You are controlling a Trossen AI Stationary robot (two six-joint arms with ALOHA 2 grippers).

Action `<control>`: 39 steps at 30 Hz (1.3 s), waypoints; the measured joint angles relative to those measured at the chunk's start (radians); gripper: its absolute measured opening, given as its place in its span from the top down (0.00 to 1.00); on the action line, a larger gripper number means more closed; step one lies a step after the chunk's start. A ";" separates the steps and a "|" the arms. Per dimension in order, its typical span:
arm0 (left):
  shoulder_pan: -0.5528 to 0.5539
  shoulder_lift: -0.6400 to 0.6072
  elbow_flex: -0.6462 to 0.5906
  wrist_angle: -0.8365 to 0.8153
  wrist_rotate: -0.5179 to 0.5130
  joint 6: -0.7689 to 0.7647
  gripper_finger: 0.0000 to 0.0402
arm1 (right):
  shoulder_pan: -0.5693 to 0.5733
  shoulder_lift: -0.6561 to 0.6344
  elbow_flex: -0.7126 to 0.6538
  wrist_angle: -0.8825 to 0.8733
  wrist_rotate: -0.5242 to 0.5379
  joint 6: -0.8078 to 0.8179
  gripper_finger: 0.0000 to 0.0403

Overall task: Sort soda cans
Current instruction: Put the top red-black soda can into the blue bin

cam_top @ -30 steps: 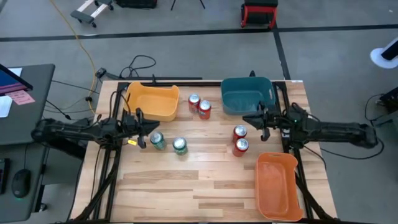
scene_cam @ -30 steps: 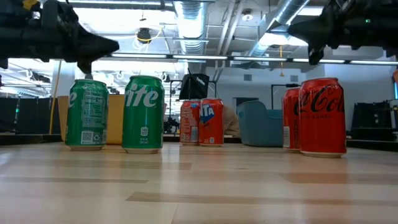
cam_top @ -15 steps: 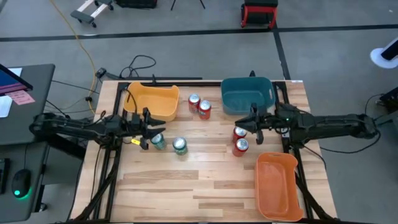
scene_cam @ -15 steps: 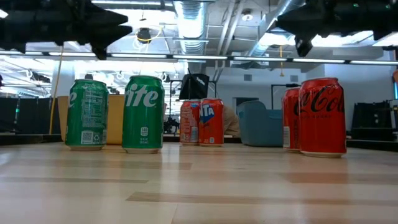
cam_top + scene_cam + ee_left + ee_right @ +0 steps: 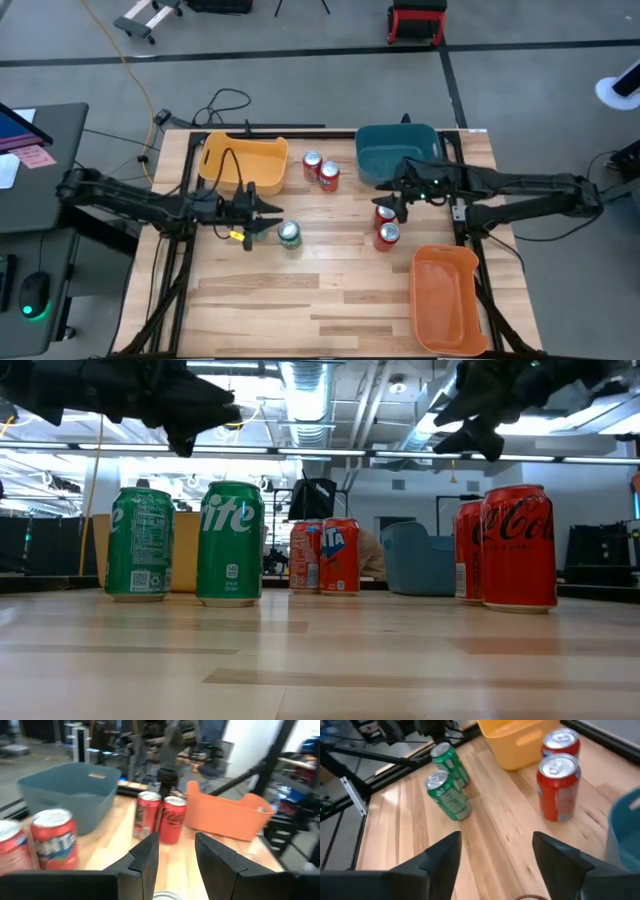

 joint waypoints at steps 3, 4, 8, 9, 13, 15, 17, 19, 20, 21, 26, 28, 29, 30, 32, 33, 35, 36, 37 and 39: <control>-0.015 0.027 0.000 -0.001 -0.084 -0.045 0.70 | -0.030 0.035 0.074 -0.112 0.000 0.059 0.31; -0.019 0.034 0.000 -0.002 -0.109 -0.061 0.70 | -0.042 0.050 0.097 -0.154 -0.001 0.070 0.31; -0.027 0.048 0.000 -0.002 -0.131 -0.090 0.70 | -0.073 0.120 0.189 -0.324 -0.003 0.090 0.31; -0.027 0.048 0.000 -0.002 -0.130 -0.091 0.70 | -0.080 0.139 0.211 -0.369 -0.004 0.093 0.31; -0.027 0.046 0.000 -0.001 -0.131 -0.067 0.70 | -0.095 0.224 0.286 -0.537 -0.007 0.102 0.31; -0.027 0.046 0.000 -0.003 -0.132 -0.047 0.70 | -0.095 0.254 0.309 -0.578 -0.007 0.101 0.31; -0.027 0.046 0.000 -0.008 -0.131 -0.016 0.70 | -0.091 0.278 0.323 -0.581 -0.007 0.090 0.31; -0.027 0.046 0.000 -0.019 -0.132 0.029 0.70 | -0.091 0.296 0.324 -0.553 -0.008 0.072 0.31; -0.027 0.046 0.000 -0.024 -0.132 0.054 0.70 | -0.090 0.304 0.324 -0.527 -0.008 0.071 0.31; -0.027 0.046 0.000 -0.025 -0.132 0.080 0.70 | -0.087 0.311 0.325 -0.501 -0.008 0.071 0.31; -0.027 0.046 0.000 -0.044 -0.132 0.140 0.70 | -0.105 0.339 0.325 -0.470 -0.182 0.072 0.31; -0.027 0.046 0.000 -0.051 -0.132 0.139 0.70 | -0.104 0.343 0.325 -0.479 -0.201 0.075 0.31; -0.027 0.046 0.000 -0.051 -0.132 0.143 0.70 | -0.102 0.347 0.325 -0.476 -0.199 0.075 0.31; -0.026 0.046 0.000 -0.049 -0.132 0.153 0.70 | -0.099 0.351 0.325 -0.469 -0.197 0.073 0.31; -0.022 0.046 0.000 -0.040 -0.134 0.191 0.70 | -0.101 0.357 0.325 -0.468 -0.195 0.041 0.31; -0.017 0.046 0.000 -0.034 -0.135 0.209 0.70 | -0.101 0.369 0.325 -0.453 -0.195 0.016 0.31; -0.003 0.046 0.000 -0.021 -0.137 0.225 0.70 | -0.102 0.395 0.326 -0.401 -0.192 -0.021 0.31; 0.006 0.046 0.000 -0.012 -0.138 0.225 0.70 | -0.102 0.413 0.326 -0.381 -0.192 -0.036 0.31; 0.019 0.046 0.000 -0.002 -0.138 0.226 0.70 | -0.102 0.432 0.326 -0.359 -0.192 -0.053 0.31; 0.045 0.046 0.000 0.003 -0.139 0.227 0.70 | -0.096 0.477 0.340 -0.337 -0.193 -0.085 0.31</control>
